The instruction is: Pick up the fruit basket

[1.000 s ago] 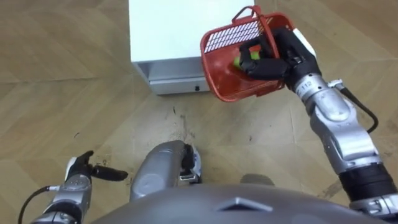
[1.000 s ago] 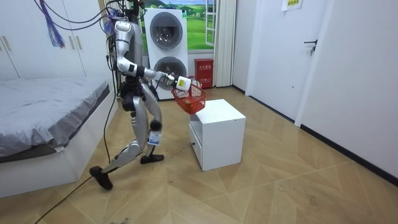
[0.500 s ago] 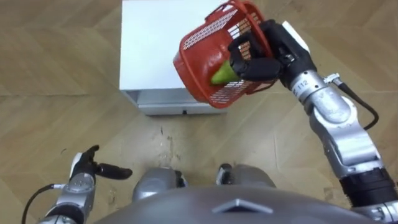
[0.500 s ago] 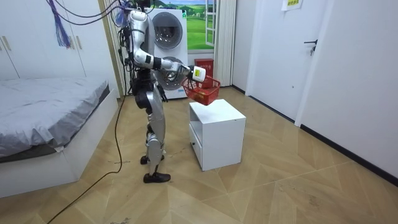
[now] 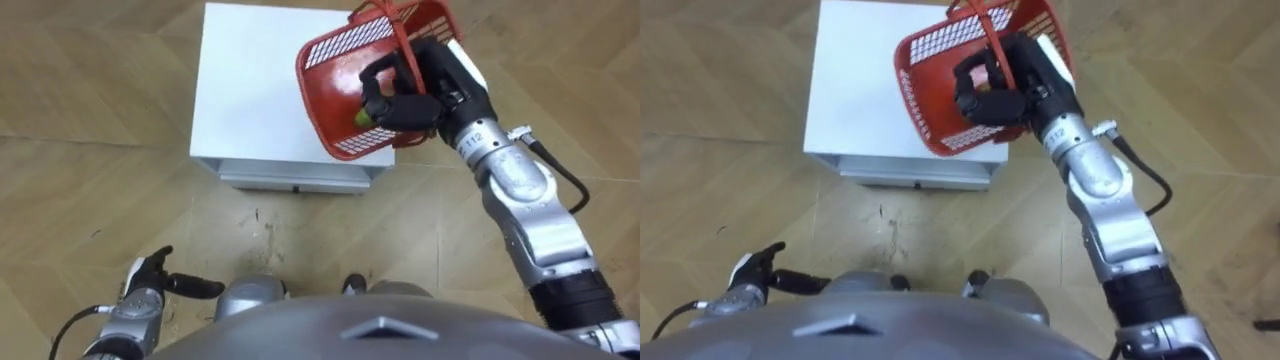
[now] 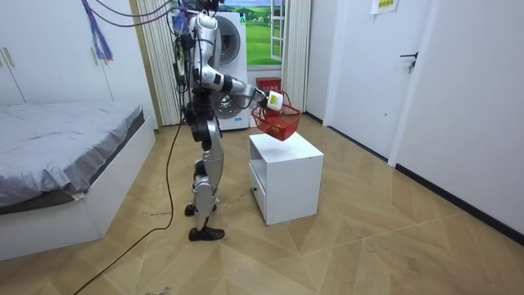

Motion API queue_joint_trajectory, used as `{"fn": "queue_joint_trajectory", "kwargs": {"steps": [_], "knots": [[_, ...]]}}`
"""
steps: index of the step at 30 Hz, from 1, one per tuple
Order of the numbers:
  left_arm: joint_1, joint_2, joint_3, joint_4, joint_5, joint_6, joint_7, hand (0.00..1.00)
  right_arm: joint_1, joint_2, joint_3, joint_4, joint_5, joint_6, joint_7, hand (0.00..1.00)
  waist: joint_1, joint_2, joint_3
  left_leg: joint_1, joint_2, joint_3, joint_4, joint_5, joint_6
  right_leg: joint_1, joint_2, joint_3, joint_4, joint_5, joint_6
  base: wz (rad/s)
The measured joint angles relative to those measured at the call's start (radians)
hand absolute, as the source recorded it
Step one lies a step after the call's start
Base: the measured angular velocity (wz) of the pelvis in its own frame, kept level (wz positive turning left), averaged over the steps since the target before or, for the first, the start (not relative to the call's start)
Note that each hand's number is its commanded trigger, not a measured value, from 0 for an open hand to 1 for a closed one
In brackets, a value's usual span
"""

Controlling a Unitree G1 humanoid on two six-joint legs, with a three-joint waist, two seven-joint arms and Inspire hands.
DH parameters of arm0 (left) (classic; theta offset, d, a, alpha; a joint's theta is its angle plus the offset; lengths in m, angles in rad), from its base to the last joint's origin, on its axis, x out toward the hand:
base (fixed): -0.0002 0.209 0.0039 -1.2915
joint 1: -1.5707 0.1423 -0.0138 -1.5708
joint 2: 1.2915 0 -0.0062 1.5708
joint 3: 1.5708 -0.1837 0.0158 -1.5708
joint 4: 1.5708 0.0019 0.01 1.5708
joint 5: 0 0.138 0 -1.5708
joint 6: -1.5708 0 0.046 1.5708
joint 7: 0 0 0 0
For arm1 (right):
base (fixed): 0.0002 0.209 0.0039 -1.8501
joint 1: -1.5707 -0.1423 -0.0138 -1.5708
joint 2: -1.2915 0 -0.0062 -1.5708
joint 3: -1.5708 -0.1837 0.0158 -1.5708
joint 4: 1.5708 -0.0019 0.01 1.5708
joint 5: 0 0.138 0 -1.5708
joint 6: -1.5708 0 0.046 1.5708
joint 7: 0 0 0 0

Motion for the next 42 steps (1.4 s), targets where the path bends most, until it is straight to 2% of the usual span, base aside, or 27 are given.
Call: {"fn": "queue_joint_trajectory", "kwargs": {"steps": [1, 2, 3, 4, 5, 6, 7, 8, 9, 10, 11, 12, 13, 14, 16, 17, 20, 24, 35, 42], "knots": [[-0.001, 0.000, 0.000, 0.003, 0.005, -0.001, 0.000, 0.00, -0.005, 0.000, 0.006, 0.010, 0.000, 0.000, -0.004, 1.00, -0.001, -0.001, 0.0015, -0.003, -0.001, 0.002, 0.006, 0.000, 0.000, 0.001, -0.004, 0.002, -0.001, 0.000, -0.001, 0.10], [-0.005, 0.001, 0.001, 0.010, 0.008, -0.001, 0.000, 0.00, -0.013, 0.005, 0.019, 0.034, 0.000, 0.000, -0.009, 1.00, -0.008, -0.009, 0.0069, -0.034, -0.002, 0.011, 0.056, 0.000, 0.000, 0.012, -0.014, 0.023, -0.013, 0.004, -0.005, 0.35], [-0.014, -0.001, 0.001, 0.018, 0.016, -0.008, -0.001, 0.00, -0.014, 0.021, 0.019, 0.050, 0.001, -0.003, -0.014, 1.00, -0.010, -0.029, 0.0169, -0.102, -0.017, 0.020, 0.134, -0.010, -0.011, 0.022, -0.033, 0.099, -0.035, 0.006, -0.006, 0.49], [-0.018, -0.003, -0.001, 0.017, 0.022, -0.013, -0.002, 0.00, -0.017, 0.022, 0.019, 0.065, 0.001, -0.012, -0.019, 1.00, -0.011, -0.032, 0.0171, -0.130, -0.023, 0.017, 0.104, -0.009, -0.012, 0.021, -0.038, 0.121, -0.042, 0.007, -0.004, 0.70], [-0.025, -0.004, -0.007, 0.015, 0.023, -0.026, -0.003, 0.00, -0.033, 0.017, 0.016, 0.109, 0.002, -0.020, -0.030, 1.00, -0.004, -0.035, 0.0193, -0.186, -0.025, 0.021, 0.028, 0.056, 0.022, 0.007, -0.043, 0.125, -0.041, 0.000, 0.008, 0.40], [-0.023, 0.002, -0.015, 0.019, 0.024, -0.028, 0.002, 0.00, -0.056, 0.027, 0.021, 0.152, -0.006, -0.016, -0.040, 1.00, 0.034, -0.051, 0.0108, -0.186, -0.027, 0.045, 0.032, 0.081, 0.026, -0.024, -0.050, 0.104, -0.027, -0.002, 0.030, 0.19], [-0.022, 0.002, -0.024, 0.028, 0.025, -0.028, 0.002, 0.00, -0.061, 0.026, 0.024, 0.160, -0.008, -0.016, -0.040, 1.00, 0.050, -0.049, 0.0127, -0.185, -0.023, 0.032, 0.033, 0.082, 0.026, -0.039, -0.044, 0.072, -0.016, -0.006, 0.043, -0.33], [-0.017, 0.002, -0.027, 0.041, 0.028, -0.022, 0.003, 0.00, -0.073, 0.026, 0.032, 0.164, -0.005, -0.018, -0.040, 1.00, 0.080, -0.043, 0.0166, -0.179, -0.015, -0.030, 0.033, 0.082, 0.026, -0.065, -0.025, 0.024, -0.031, -0.007, 0.035, -0.47], [-0.011, 0.001, -0.024, 0.059, 0.046, -0.016, 0.004, 0.00, -0.104, 0.025, 0.052, 0.176, -0.004, -0.030, -0.047, 1.00, 0.089, -0.026, 0.0215, -0.177, -0.002, -0.101, 0.033, 0.080, 0.024, -0.111, 0.009, -0.004, -0.077, 0.021, -0.002, -0.47], [-0.007, 0.001, -0.021, 0.072, 0.062, -0.012, 0.003, 0.00, -0.119, 0.026, 0.060, 0.185, -0.008, -0.043, -0.053, 1.00, 0.087, -0.022, 0.0229, -0.175, 0.001, -0.120, 0.033, 0.080, 0.020, -0.136, 0.025, -0.009, -0.107, 0.050, -0.017, -0.20], [0.007, 0.001, -0.011, 0.087, 0.099, 0.003, 0.002, 0.00, -0.140, 0.027, 0.063, 0.206, -0.009, -0.064, -0.068, 1.00, 0.077, -0.023, 0.0251, -0.165, -0.009, -0.125, 0.032, 0.068, 0.001, -0.179, 0.028, -0.038, -0.136, 0.158, -0.024, 0.26], [0.007, -0.010, -0.006, 0.105, 0.123, 0.010, 0.004, 0.00, -0.154, 0.024, 0.058, 0.258, -0.007, -0.079, -0.091, 1.00, 0.055, -0.007, 0.0200, -0.136, -0.010, -0.117, 0.022, 0.047, -0.009, -0.186, 0.011, -0.089, -0.080, 0.200, -0.065, 0.40], [0.007, -0.014, -0.006, 0.110, 0.125, 0.011, 0.003, 0.00, -0.164, 0.026, 0.059, 0.284, -0.007, -0.076, -0.104, 1.00, 0.054, 0.001, 0.0174, -0.126, -0.004, -0.095, 0.013, 0.052, -0.011, -0.180, 0.012, -0.095, -0.069, 0.199, -0.065, 0.37], [0.005, -0.014, -0.006, 0.110, 0.132, 0.007, 0.002, 0.00, -0.181, 0.032, 0.064, 0.311, -0.008, -0.072, -0.120, 1.00, 0.057, 0.002, 0.0153, -0.109, 0.001, -0.050, -0.016, 0.064, -0.006, -0.174, 0.012, -0.100, -0.061, 0.195, -0.062, 0.19], [-0.011, -0.013, -0.006, 0.106, 0.141, 0.013, 0.003, 0.00, -0.212, 0.026, 0.066, 0.319, -0.001, -0.076, -0.127, 1.00, 0.051, -0.009, 0.0194, -0.105, -0.002, -0.027, -0.039, 0.064, -0.002, -0.180, 0.008, -0.101, -0.062, 0.169, -0.067, 0.15], [-0.021, -0.014, -0.007, 0.100, 0.143, 0.023, 0.002, 0.00, -0.240, 0.039, 0.067, 0.350, 0.009, -0.079, -0.132, 1.00, 0.051, -0.018, 0.0241, -0.111, -0.002, -0.026, -0.030, 0.065, -0.002, -0.182, 0.006, -0.110, -0.062, 0.170, -0.068, 0.12], [-0.021, -0.018, -0.025, 0.079, 0.149, 0.036, 0.001, 0.00, -0.276, 0.071, 0.084, 0.426, 0.014, -0.083, -0.149, 1.00, 0.059, -0.027, 0.0182, -0.121, -0.011, -0.022, -0.012, 0.064, -0.002, -0.178, 0.002, -0.124, -0.062, 0.168, -0.068, 0.15], [-0.018, -0.023, -0.027, 0.065, 0.158, 0.052, -0.002, 0.00, -0.287, 0.070, 0.094, 0.476, 0.013, -0.083, -0.150, 1.00, 0.084, -0.025, 0.0189, -0.134, -0.015, -0.029, -0.001, 0.062, 0.001, -0.180, -0.010, -0.145, -0.042, 0.159, -0.063, 0.14], [-0.007, -0.024, -0.028, 0.074, 0.158, 0.094, -0.008, 0.00, -0.306, 0.074, 0.094, 0.559, 0.026, -0.082, -0.172, 1.00, 0.105, -0.019, 0.0210, -0.166, -0.018, -0.047, 0.020, 0.060, 0.003, -0.196, -0.022, -0.173, -0.027, 0.147, -0.061, 0.10], [-0.007, -0.024, -0.028, 0.074, 0.157, 0.094, -0.009, 0.00, -0.319, 0.091, 0.092, 0.583, 0.028, -0.083, -0.189, 1.00, 0.105, -0.010, 0.0211, -0.194, -0.018, -0.044, 0.030, 0.060, 0.004, -0.213, -0.027, -0.190, -0.028, 0.145, -0.058, 0.08]]}}
